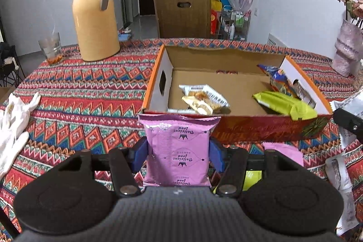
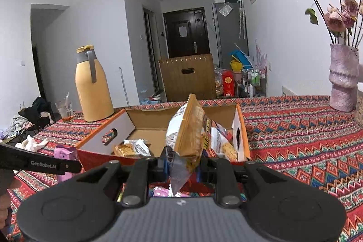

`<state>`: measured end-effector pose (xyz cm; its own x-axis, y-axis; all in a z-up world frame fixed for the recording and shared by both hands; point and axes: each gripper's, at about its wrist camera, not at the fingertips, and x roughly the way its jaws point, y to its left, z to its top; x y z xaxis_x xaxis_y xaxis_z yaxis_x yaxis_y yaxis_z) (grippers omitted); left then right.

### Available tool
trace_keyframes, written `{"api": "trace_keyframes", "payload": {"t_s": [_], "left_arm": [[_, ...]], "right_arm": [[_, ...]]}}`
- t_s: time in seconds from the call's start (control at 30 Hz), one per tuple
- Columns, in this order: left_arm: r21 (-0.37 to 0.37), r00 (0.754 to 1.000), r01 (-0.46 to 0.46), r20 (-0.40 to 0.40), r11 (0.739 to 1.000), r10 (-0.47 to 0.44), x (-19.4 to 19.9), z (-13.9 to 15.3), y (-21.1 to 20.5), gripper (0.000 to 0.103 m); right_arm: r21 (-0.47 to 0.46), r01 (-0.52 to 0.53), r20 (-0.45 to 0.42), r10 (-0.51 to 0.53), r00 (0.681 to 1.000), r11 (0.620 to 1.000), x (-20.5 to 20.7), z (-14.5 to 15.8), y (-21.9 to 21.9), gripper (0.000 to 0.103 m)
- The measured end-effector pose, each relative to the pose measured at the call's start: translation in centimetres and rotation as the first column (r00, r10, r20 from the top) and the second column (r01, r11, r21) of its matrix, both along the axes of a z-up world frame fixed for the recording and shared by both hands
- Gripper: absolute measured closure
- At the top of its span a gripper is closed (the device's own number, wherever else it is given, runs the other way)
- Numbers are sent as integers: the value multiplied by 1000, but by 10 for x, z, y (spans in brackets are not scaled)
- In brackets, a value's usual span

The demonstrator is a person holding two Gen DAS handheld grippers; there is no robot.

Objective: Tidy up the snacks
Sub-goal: 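Carry both packets into the box and open both tools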

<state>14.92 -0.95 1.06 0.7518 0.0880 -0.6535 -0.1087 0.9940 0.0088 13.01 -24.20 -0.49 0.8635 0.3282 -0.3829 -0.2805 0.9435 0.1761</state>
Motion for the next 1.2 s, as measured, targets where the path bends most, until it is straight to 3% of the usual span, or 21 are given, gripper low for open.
{"api": "trace_keyframes", "payload": {"t_s": [0.73, 0.97, 1.2], "left_arm": [[22, 993, 4, 114, 1000, -6, 40, 47, -13, 45], [-6, 990, -3, 143, 1000, 4, 70, 44, -12, 45], [0, 984, -3, 181, 1000, 3, 87, 20, -15, 45]], "right_arm": [[-19, -30, 31, 31, 999, 999, 57, 30, 31, 82], [-16, -5, -11, 5, 1000, 1000, 93, 17, 44, 82], [-10, 40, -33, -41, 999, 999, 117, -13, 51, 82]]}}
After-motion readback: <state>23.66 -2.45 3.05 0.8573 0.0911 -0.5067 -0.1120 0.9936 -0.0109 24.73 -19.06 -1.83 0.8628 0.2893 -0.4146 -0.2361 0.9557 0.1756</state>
